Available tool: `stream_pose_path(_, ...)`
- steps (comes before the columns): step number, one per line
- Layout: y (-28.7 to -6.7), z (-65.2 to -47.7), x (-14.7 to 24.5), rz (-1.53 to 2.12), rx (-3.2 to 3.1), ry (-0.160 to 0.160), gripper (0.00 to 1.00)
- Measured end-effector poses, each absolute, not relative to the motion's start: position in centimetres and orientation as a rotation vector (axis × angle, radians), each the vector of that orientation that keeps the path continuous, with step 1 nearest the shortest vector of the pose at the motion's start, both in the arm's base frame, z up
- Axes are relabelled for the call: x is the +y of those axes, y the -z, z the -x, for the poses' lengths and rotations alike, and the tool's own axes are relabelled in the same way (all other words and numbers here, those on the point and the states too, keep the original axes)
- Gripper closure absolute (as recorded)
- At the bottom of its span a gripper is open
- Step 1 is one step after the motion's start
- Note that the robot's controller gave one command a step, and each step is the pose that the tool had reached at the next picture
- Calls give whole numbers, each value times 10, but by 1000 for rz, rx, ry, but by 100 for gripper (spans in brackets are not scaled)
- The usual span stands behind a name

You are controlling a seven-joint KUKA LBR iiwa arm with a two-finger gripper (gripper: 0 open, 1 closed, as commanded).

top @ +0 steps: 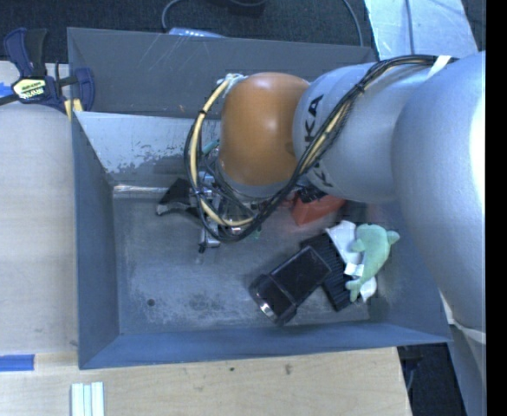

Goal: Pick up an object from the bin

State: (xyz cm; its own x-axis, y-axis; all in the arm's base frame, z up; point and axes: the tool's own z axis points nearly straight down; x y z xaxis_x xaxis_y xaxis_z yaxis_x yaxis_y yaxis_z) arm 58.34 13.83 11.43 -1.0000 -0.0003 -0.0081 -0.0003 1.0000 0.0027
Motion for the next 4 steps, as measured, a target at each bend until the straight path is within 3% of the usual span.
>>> stream_pose_path(1,-123,-610,146,-277,3125,-3,0)
stream_pose_path(2,-89,-623,139,-282,3109,-11,0)
stream_pose_path(3,-72,-628,123,-478,3097,-14,100)
stream_pose_path(4,-72,-628,123,-478,3097,-14,100)
